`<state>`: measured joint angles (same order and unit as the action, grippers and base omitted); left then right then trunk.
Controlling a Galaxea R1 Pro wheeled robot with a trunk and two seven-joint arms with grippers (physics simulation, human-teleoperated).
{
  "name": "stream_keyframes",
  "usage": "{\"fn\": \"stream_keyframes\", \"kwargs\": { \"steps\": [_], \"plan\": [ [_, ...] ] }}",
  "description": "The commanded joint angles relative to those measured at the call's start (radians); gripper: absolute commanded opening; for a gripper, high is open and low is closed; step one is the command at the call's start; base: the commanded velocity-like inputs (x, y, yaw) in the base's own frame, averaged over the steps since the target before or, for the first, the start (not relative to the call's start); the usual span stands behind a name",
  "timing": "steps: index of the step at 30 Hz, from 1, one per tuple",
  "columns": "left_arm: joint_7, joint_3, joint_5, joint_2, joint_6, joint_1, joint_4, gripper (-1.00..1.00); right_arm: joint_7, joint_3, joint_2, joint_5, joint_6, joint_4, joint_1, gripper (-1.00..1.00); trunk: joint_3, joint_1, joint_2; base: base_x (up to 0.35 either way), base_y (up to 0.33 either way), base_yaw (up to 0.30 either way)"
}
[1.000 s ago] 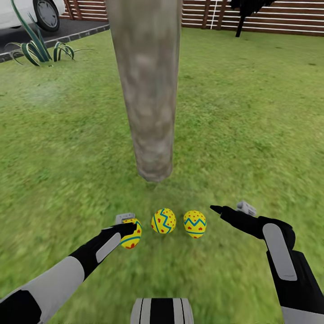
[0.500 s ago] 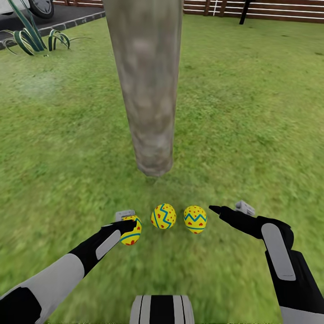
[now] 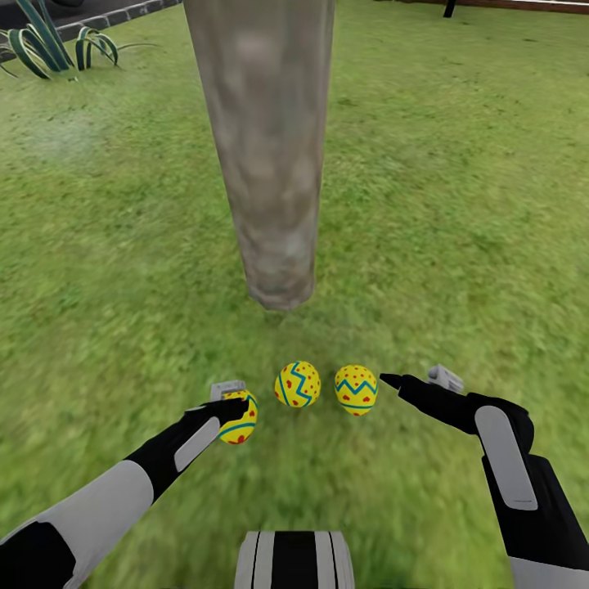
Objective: Take the three Easter eggs out of the wicker basket on the lawn in the garden, then place them on the lawn next to a single tree (choose any tree) so that all three eggs are next to the same tree and none are left in the basket.
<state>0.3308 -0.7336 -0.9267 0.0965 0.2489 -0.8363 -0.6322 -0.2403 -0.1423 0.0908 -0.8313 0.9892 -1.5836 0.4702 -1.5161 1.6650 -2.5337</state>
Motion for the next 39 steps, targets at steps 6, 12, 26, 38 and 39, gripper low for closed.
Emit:
{"fn": "stream_keyframes", "kwargs": {
  "steps": [6,12,26,38,39],
  "plan": [
    [0.008,-0.009,-0.023,0.002,0.000,0.000,0.005,-1.00,-0.010,0.000,0.000,-0.011,0.003,-0.001,0.001,1.00,-0.009,0.001,-0.001,0.000,0.000,0.000],
    [0.009,-0.005,-0.023,0.002,0.000,0.000,0.005,-1.00,-0.010,0.000,0.000,-0.011,0.003,-0.001,0.000,1.00,-0.009,0.001,-0.001,0.000,0.000,0.000],
    [0.001,-0.001,-0.023,0.003,-0.006,0.001,-0.006,1.00,-0.010,0.000,0.000,-0.011,0.003,-0.001,0.000,1.00,-0.009,0.001,-0.001,0.000,0.000,0.000],
    [-0.021,-0.001,-0.023,0.005,-0.005,0.003,-0.037,1.00,-0.010,0.000,0.000,-0.011,0.003,-0.001,0.001,1.00,-0.009,0.001,-0.001,-0.020,0.000,0.000],
    [-0.021,-0.001,-0.023,0.005,-0.005,0.003,-0.037,1.00,-0.010,0.000,0.000,-0.011,0.003,-0.001,0.000,1.00,-0.009,0.001,-0.001,-0.006,0.000,0.000]
  ]
}}
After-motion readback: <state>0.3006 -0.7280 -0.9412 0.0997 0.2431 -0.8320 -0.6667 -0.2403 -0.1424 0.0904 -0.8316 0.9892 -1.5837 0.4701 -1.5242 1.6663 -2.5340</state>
